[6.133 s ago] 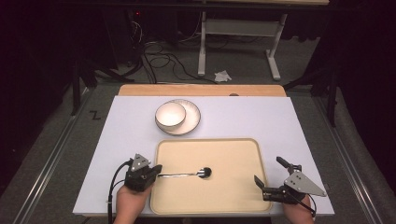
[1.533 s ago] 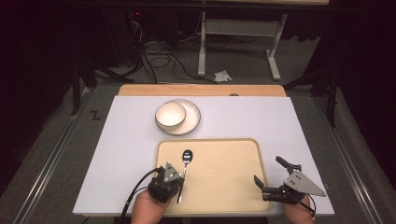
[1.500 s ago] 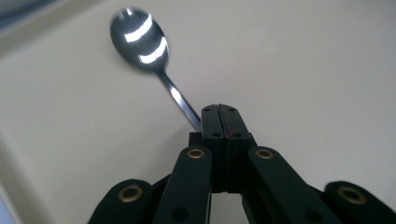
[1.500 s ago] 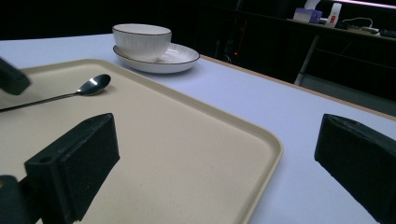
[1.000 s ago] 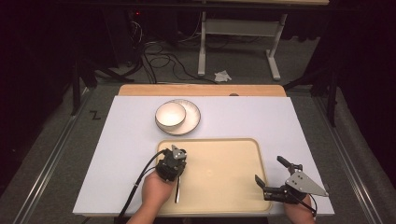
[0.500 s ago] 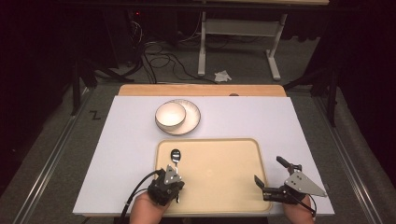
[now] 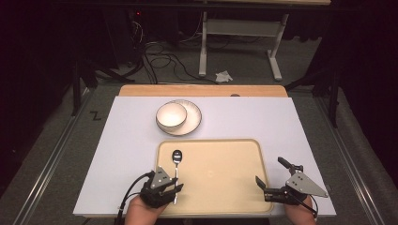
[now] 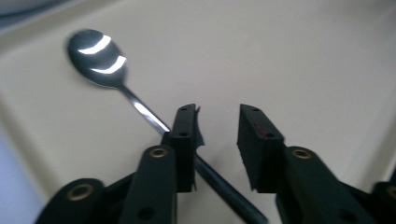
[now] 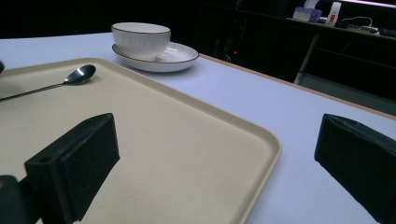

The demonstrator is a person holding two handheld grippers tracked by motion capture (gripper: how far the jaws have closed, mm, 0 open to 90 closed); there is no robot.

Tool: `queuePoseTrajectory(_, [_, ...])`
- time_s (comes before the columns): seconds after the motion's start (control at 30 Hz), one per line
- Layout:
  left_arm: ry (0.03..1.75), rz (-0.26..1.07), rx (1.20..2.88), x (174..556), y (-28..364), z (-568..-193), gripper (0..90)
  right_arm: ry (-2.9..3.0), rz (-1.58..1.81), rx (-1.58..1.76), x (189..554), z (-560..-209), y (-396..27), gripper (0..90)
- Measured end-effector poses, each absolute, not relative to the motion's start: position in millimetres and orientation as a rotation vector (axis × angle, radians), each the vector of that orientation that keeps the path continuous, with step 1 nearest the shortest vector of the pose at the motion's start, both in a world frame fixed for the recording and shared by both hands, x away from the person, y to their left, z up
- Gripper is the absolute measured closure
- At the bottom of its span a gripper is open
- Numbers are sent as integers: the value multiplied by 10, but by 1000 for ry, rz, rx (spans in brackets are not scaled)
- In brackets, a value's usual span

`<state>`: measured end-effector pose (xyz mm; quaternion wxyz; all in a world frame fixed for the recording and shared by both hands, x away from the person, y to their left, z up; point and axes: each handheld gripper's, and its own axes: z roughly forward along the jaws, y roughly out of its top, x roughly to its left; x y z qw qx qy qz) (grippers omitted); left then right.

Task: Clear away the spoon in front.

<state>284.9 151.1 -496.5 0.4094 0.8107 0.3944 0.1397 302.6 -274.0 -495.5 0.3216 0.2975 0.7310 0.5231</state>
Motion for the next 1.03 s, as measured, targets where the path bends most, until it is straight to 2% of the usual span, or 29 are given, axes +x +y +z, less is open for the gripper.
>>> queuePoseTrajectory(0.27, [1050, 512, 1894, 2912, 2103, -4831, 301, 1929, 1358, 784, 3030, -4962, -2746, 9])
queuePoseTrajectory(0.43, [1106, 522, 1829, 2864, 2418, -4872, 3, 1923, 1351, 805, 3026, -4955, -2764, 9])
queuePoseTrajectory(0.6, [1089, 553, 1752, 2796, 2484, -4799, 0, 1917, 1338, 805, 3020, -4946, -2750, 9])
queuePoseTrajectory(1.03, [1080, 524, 1805, 2826, 2373, -4864, 0, 1922, 1343, 809, 3030, -4957, -2758, 9])
